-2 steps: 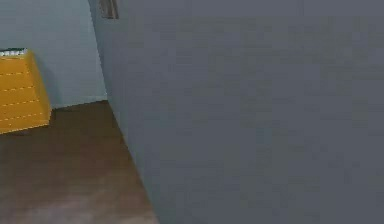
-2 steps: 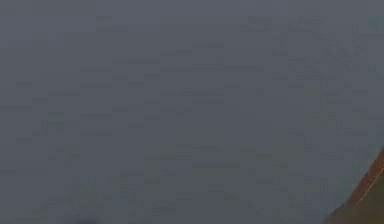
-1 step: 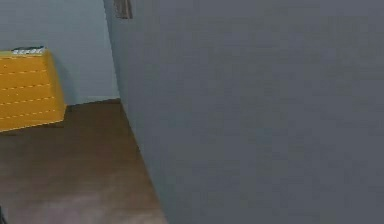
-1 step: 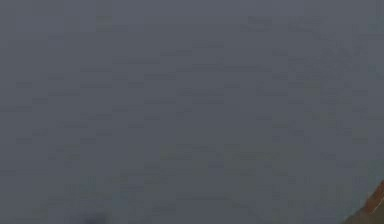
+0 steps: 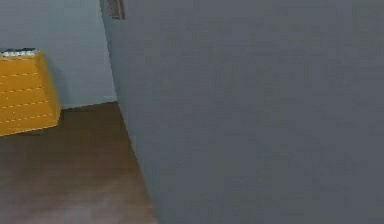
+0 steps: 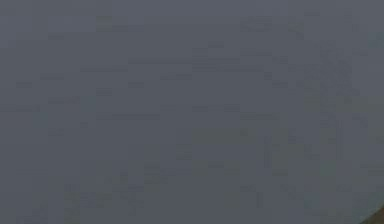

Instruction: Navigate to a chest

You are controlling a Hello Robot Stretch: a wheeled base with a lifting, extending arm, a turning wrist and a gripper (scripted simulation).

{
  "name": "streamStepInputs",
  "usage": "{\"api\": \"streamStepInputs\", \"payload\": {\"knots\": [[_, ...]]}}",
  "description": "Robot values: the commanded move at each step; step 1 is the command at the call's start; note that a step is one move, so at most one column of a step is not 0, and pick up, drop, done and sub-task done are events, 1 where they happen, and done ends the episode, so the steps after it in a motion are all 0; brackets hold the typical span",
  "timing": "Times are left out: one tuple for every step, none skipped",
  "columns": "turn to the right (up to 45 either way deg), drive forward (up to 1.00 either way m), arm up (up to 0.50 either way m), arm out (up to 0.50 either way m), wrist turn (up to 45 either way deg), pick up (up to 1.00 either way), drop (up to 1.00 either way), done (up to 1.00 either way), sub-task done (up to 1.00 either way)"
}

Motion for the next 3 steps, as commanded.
{"api": "streamStepInputs", "payload": {"knots": [[-33.0, 0.0, 0.0, 0.0, 0.0, 0.0, 0.0, 0.0, 0.0], [0.0, 0.75, 0.0, 0.0, 0.0, 0.0, 0.0, 0.0, 0.0], [-30.0, 0.0, 0.0, 0.0, 0.0, 0.0, 0.0, 0.0, 0.0]]}}
